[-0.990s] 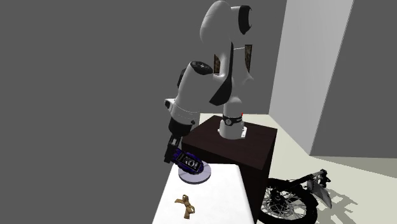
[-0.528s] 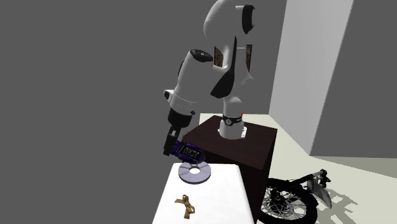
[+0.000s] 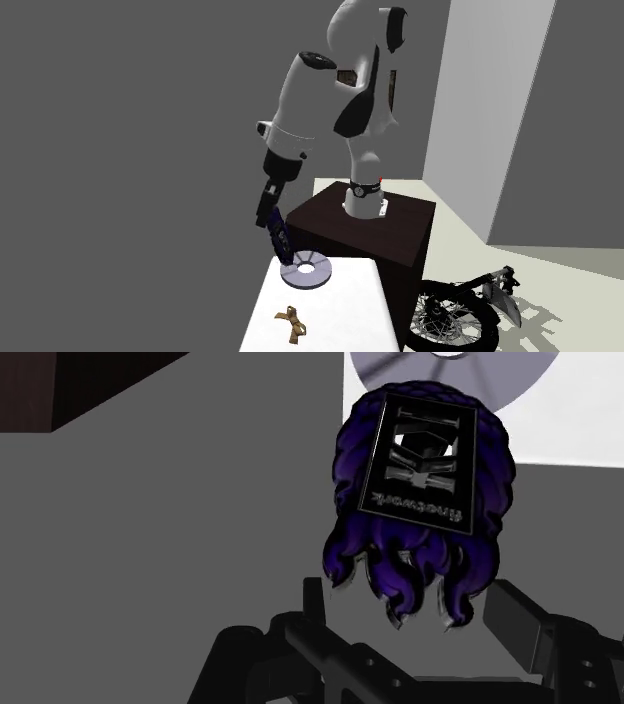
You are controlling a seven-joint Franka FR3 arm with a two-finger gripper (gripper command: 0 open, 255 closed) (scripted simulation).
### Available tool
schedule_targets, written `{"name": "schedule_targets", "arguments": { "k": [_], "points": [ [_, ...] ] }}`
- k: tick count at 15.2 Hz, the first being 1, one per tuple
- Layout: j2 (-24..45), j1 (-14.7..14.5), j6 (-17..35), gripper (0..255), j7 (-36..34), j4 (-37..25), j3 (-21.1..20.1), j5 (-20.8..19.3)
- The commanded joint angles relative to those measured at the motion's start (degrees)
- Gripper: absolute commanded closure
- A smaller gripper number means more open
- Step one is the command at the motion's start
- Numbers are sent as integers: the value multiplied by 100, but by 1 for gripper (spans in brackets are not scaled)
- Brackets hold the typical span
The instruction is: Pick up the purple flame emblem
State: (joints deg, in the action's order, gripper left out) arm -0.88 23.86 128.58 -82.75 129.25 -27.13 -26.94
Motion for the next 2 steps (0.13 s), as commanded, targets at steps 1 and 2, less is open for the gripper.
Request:
{"name": "schedule_targets", "arguments": {
  "k": [1,2],
  "points": [
    [-43,-2,-77,255,67,-50,0,58],
    [-44,-2,-76,255,67,-50,0,59]
  ]
}}
